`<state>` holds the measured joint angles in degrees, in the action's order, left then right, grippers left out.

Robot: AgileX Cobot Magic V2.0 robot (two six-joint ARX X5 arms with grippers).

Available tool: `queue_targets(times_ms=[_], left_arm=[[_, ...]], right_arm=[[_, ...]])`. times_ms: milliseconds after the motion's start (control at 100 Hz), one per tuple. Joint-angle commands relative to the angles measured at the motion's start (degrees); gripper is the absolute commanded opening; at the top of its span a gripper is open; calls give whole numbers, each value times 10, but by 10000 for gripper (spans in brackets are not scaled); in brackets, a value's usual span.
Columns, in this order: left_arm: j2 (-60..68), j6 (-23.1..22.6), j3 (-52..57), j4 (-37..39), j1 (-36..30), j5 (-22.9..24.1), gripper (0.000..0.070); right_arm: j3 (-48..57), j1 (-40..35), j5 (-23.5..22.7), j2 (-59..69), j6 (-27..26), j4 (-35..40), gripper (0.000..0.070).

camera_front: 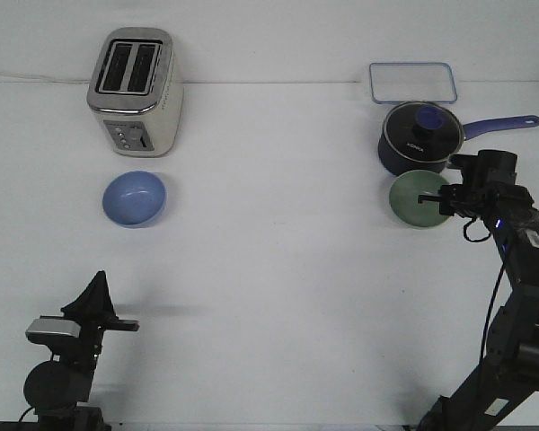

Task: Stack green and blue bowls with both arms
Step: 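Grasp the rim of the pale green bowl with the right gripper, then carry the green bowl toward the table center and lower it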

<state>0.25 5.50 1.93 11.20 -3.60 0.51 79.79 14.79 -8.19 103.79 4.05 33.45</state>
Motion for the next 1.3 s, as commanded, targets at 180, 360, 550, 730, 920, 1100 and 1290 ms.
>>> queue_targets(times_ms=[180,360,550,730,920,1100,1290], left_arm=[[-1,0,-11,9,0,0,10],[-1,0,-11,9,0,0,10],[-1,0,-11,9,0,0,10],[-1,0,-11,9,0,0,10],[-1,0,-11,9,0,0,10],[-1,0,-11,9,0,0,10],[-1,0,-11,8,0,0,10]], right_arm=[[9,-3,-51,-90,-30,33,2],[9,-31,-87,-153,-47,90,2],[9,-105,-125,-173,-53,130,1],[-3,-203,-127,-169,-66,124,2],[-40,-311,-120,-168,-109,68,2],[-66,-382,-86,-146,-148,27,2],[-66,-420,-82,-105,-152,23,2]])
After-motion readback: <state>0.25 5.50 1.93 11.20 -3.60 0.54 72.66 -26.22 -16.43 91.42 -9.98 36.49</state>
